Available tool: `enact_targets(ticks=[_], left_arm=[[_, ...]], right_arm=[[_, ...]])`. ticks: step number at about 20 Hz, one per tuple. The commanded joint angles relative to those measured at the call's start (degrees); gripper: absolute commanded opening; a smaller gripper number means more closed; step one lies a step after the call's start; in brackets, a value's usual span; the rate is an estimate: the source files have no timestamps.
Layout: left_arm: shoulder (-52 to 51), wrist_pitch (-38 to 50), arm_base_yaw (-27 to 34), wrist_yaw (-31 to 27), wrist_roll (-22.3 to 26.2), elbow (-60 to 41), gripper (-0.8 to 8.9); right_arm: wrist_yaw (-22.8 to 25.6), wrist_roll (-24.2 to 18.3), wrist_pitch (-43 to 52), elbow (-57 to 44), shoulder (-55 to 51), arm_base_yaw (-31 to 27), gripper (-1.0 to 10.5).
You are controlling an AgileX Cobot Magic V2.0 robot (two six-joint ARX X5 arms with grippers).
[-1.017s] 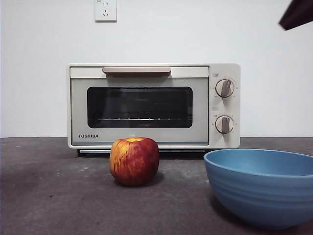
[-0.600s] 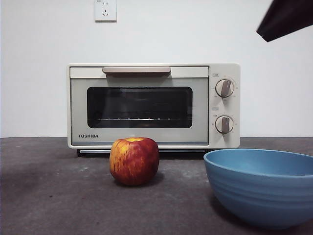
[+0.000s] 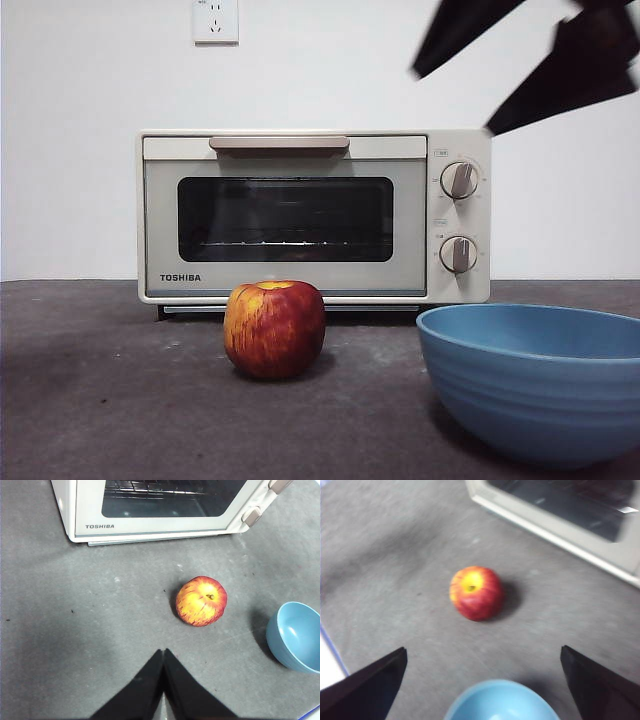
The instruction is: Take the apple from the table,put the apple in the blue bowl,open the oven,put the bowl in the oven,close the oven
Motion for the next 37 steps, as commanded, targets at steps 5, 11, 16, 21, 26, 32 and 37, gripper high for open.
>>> enact_targets(ticks=[5,11,16,21,26,32,37], left_arm=[[0.31,0.61,-0.17,0.04,0.9,0.98,0.07],[0.31,0.61,-0.17,0.07,0.9,0.98,0.07],[0.31,0.61,-0.2,0.07,0.92,0.98,0.07],[0.31,0.59,-0.2,0.09,0.92,0.98,0.07],[0.31,0.59,-0.2,0.09,0.92,0.98,0.07],[0.31,0.59,-0.2,0.09,0.92,0.98,0.07],[0.31,0.61,-0.2,0.09,0.92,0.98,0.07]], right_arm=[[0.42,1.68,1.73,10.29,18.6,4.7,4.9],[2.36,1.66,1.75,19.02,34.01,7.43,4.9],[5.42,1.9,1.75,23.87,41.53,8.59,4.9],[8.09,1.9,1.75,26.27,46.23,9.33,4.9],[8.72,1.9,1.88,26.64,49.94,9.73,4.9],[10.4,2.16,1.84,26.64,51.17,10.16,4.2],[10.23,3.39,1.7,26.69,50.21,10.32,3.7]])
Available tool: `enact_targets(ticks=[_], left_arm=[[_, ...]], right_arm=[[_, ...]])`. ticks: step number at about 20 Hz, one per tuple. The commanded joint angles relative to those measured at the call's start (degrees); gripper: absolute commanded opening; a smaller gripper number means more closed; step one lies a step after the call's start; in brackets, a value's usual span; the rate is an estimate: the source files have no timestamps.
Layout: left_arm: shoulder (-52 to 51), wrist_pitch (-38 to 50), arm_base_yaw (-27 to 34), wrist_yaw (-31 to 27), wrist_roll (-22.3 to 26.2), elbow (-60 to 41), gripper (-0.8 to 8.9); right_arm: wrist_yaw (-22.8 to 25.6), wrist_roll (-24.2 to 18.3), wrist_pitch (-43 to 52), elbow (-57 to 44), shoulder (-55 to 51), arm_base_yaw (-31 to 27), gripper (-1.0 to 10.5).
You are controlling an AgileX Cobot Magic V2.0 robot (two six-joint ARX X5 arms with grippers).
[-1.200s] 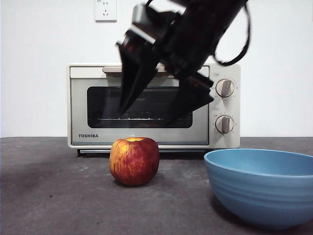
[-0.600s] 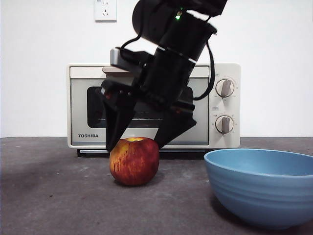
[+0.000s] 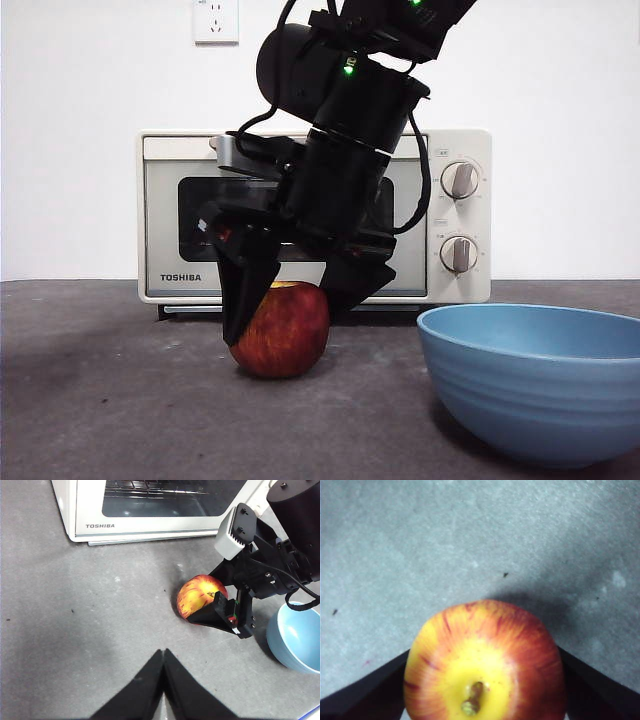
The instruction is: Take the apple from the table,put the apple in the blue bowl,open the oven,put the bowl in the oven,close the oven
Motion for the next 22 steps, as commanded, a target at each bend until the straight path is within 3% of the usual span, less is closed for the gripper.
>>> enact_targets(ticks=[1,8,14,22], left_arm=[[0.31,0.63,-0.15,0.07,0.92,0.98,0.07],[0.31,1.25,-0.17,0.07,0.94,0.98,0.07],[0.33,2.36,-0.15,0.07,0.94,0.98,0.07],[0.57,2.38,-0.17,0.07,0.94,0.98,0.07]], right_arm=[[0.09,0.96,0.15,1.33,-0.66,0.76,3.7],[0.5,1.01,-7.5,1.33,-14.47,0.76,3.7],[5.25,0.96,-19.19,-0.68,-27.15,0.76,3.7],[7.58,4.09,-12.96,-21.86,-40.7,0.76,3.7]])
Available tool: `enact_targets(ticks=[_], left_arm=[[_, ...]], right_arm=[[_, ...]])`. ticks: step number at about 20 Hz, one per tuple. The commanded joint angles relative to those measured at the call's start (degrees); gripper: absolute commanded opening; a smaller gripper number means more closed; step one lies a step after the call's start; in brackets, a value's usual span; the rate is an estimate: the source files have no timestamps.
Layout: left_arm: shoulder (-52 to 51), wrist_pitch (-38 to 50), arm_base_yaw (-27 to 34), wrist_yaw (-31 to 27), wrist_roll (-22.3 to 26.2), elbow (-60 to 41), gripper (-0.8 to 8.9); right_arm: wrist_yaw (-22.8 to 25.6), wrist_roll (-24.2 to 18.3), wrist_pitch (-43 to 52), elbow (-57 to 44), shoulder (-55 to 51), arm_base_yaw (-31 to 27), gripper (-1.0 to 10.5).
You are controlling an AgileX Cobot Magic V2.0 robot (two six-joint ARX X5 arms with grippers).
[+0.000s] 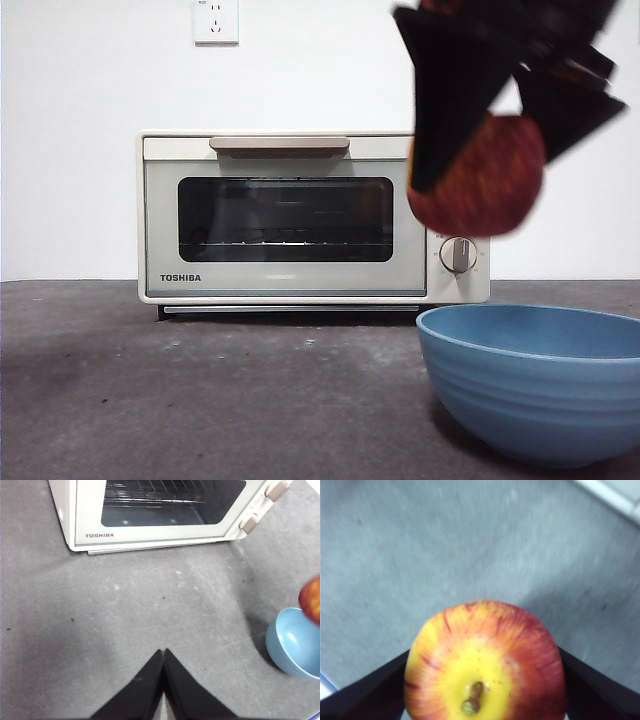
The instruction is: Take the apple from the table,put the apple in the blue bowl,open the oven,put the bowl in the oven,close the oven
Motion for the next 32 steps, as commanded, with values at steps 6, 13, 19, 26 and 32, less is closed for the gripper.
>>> enact_targets(ticks=[6,13,19,26,32], left_arm=[[1.57,0.74,-0.17,0.09,0.92,0.98,0.07],[1.6,0.76,-0.17,0.09,0.94,0.98,0.07],[1.64,1.7,-0.24,0.13,0.7,0.98,0.07],[6.21,9.6,-1.86,0.11,-0.87,1.22,0.07],[20.11,21.35,-6.64,0.02,-1.2,7.37,0.07]], right_arm=[[0.09,4.04,11.76,-13.07,-1.31,0.68,3.7],[-1.51,4.31,14.91,-18.03,-1.29,0.68,4.4],[-0.83,3.61,15.08,-17.73,-1.49,0.96,4.5],[12.76,0.9,7.85,-7.37,-7.8,0.81,4.5],[28.68,5.22,-13.4,-4.37,-10.12,-0.81,4.5]])
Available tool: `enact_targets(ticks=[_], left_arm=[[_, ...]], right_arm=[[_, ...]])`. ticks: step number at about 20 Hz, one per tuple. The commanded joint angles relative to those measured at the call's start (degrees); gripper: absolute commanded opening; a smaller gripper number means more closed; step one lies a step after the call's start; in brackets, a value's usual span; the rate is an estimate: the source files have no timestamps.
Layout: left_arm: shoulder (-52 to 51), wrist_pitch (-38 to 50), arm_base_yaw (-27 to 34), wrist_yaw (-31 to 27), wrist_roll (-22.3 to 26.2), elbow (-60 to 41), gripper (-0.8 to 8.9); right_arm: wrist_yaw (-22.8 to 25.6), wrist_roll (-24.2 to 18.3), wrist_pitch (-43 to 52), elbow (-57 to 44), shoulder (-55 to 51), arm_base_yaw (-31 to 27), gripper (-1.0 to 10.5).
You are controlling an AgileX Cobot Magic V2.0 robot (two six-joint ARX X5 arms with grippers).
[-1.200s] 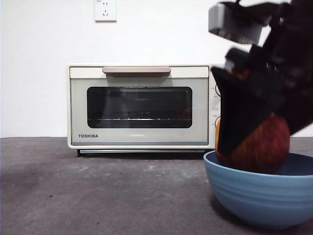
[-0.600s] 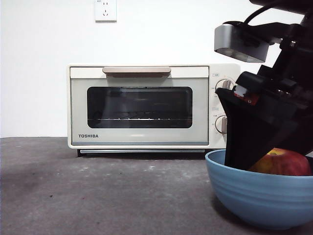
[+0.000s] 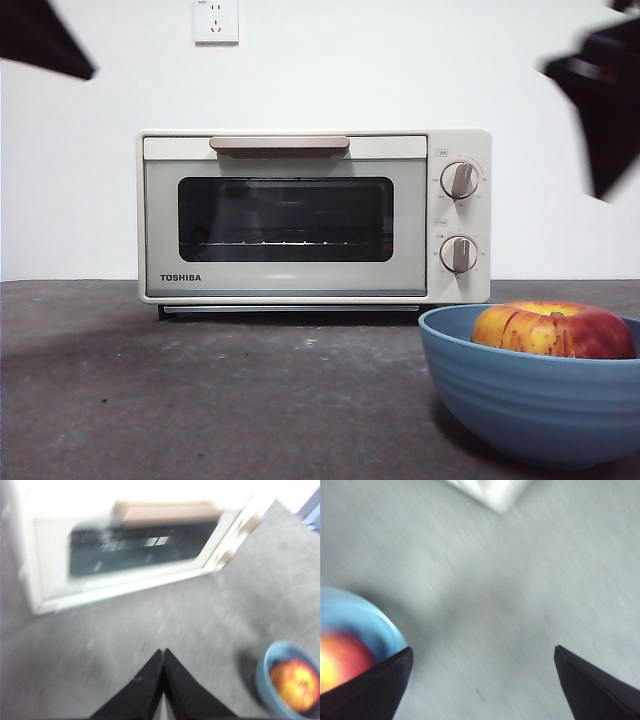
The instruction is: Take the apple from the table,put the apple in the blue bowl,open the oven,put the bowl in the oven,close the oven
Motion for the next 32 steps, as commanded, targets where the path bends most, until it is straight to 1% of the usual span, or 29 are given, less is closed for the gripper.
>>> enact_targets(ticks=[1,3,6,10,16,22,25,28,32], left_arm=[[6.6,5.22,-1.2,0.02,-0.66,4.09,0.07],[12.76,8.59,-1.84,0.0,-0.72,7.54,0.07],[21.55,12.81,-2.14,-0.02,-0.68,12.74,0.07],[30.71,14.34,-2.19,-0.13,0.57,19.67,0.07],[38.6,14.4,-2.25,-0.2,1.51,25.62,0.07],[41.75,14.78,-2.69,-0.55,1.88,25.9,0.07],[41.81,12.28,-4.42,-0.52,1.97,25.9,0.07],[41.81,6.05,-7.48,-0.52,3.1,25.9,0.07],[41.81,-1.68,-11.74,-0.52,3.15,25.9,0.07]], right_arm=[[0.39,3.91,-4.42,0.31,0.35,-0.79,4.5],[-0.35,4.66,-6.91,0.17,0.35,-1.79,4.5],[-4.57,5.44,-7.45,-0.04,0.35,-2.58,4.5],[-6.43,6.19,-7.5,-0.11,0.35,-2.64,4.5],[-6.93,7.19,-7.15,-0.11,0.35,-2.64,4.5],[-6.97,7.19,-4.72,-0.11,0.35,-2.64,4.5],[-7.15,7.19,-4.7,-0.11,0.35,-2.64,4.5],[-7.17,7.48,-5.22,-0.11,0.35,-2.69,4.5],[-7.13,7.87,-7.37,-0.11,0.35,-3.74,4.5]])
